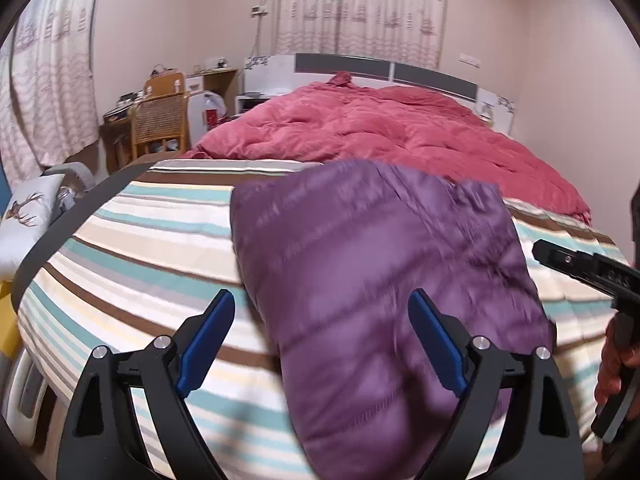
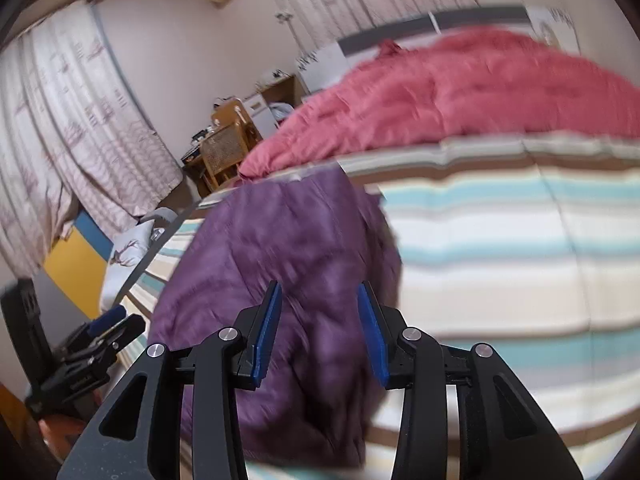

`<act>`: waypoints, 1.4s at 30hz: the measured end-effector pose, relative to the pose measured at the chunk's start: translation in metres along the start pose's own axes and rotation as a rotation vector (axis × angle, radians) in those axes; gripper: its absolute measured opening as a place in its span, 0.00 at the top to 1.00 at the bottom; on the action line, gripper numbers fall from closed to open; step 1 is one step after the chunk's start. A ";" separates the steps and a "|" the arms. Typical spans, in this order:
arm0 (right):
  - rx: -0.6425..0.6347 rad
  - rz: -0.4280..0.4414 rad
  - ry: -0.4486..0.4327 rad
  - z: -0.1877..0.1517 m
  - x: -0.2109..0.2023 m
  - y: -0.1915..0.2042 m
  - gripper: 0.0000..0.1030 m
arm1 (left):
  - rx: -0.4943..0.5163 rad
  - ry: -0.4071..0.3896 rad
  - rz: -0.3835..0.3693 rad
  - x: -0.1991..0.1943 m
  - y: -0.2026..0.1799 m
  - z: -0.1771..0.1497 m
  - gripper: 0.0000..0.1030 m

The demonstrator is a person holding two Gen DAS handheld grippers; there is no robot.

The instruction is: Fold large clothes

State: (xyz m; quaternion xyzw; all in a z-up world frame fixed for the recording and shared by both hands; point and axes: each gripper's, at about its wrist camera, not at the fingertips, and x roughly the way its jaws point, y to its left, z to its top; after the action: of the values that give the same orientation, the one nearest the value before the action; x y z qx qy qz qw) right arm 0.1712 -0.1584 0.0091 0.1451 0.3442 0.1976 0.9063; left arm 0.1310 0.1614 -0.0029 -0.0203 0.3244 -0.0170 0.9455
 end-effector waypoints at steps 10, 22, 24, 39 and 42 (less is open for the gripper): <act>-0.121 -0.158 0.111 0.036 0.099 0.021 0.62 | -0.009 0.150 0.052 0.085 -0.018 0.036 0.11; -0.121 -0.203 0.113 0.012 0.127 -0.004 0.63 | 0.023 0.182 0.022 0.127 -0.031 0.021 0.08; -0.134 -0.201 0.113 0.012 0.123 -0.001 0.63 | 0.048 0.166 0.040 0.119 -0.035 0.021 0.08; -0.166 -0.151 0.077 -0.022 0.056 0.014 0.63 | -0.003 0.088 0.100 0.043 -0.036 -0.018 0.04; -0.153 -0.126 0.058 -0.020 0.043 0.017 0.63 | -0.045 0.101 0.089 0.034 -0.032 -0.018 0.04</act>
State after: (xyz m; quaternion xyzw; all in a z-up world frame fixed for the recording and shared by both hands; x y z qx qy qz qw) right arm 0.1824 -0.1212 -0.0230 0.0476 0.3625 0.1698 0.9151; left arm 0.1461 0.1278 -0.0359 -0.0263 0.3725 0.0314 0.9271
